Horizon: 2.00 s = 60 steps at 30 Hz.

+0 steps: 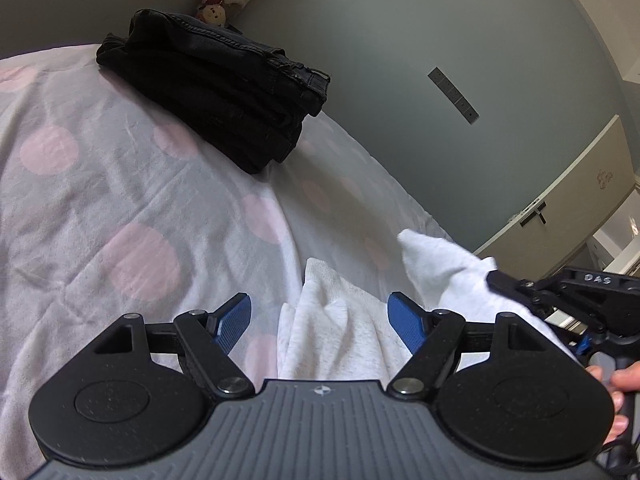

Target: Fold clothes

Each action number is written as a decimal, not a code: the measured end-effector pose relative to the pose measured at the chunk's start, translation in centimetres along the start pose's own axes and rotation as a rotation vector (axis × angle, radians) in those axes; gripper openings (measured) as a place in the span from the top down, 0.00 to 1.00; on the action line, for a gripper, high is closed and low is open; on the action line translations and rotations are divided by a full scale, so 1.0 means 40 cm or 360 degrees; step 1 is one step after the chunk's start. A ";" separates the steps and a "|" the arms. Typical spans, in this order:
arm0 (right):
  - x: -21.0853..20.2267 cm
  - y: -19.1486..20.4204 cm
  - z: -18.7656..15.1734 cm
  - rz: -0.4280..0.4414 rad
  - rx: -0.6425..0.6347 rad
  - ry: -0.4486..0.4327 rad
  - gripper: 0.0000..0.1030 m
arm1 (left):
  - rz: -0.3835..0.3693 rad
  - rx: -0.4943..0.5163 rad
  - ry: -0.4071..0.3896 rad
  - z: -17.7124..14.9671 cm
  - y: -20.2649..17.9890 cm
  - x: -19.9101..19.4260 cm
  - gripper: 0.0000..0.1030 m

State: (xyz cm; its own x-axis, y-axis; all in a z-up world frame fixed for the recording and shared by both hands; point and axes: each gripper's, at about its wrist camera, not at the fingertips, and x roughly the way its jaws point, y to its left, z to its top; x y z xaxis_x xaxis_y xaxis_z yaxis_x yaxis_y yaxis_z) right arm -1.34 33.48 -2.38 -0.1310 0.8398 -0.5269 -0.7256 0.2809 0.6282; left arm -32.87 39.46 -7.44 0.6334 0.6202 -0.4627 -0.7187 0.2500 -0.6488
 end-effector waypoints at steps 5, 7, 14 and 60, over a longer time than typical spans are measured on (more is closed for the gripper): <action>0.139 0.026 -0.095 -0.0018 0.0010 0.0160 0.88 | 0.0019 -0.0049 0.0009 0.008 0.032 0.004 0.14; 0.191 0.032 -0.130 -0.0025 0.0015 0.0222 0.88 | 0.0041 -0.0054 0.0017 0.011 0.043 0.009 0.15; 0.296 0.002 -0.197 -0.0131 -0.0038 0.0370 0.88 | 0.0098 -0.0085 0.0041 0.014 0.077 0.026 0.16; -0.213 -0.268 -0.434 -0.0534 -0.0740 0.0102 0.52 | 0.0038 0.0281 0.0229 -0.159 -0.147 -0.105 0.80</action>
State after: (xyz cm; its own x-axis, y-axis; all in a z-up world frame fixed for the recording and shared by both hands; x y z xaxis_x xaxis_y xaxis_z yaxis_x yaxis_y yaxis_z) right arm -4.19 15.25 -14.58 0.1276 0.7061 -0.6965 -0.9533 0.2811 0.1103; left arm -29.46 30.65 -5.53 0.6408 0.5184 -0.5663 -0.7651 0.3705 -0.5266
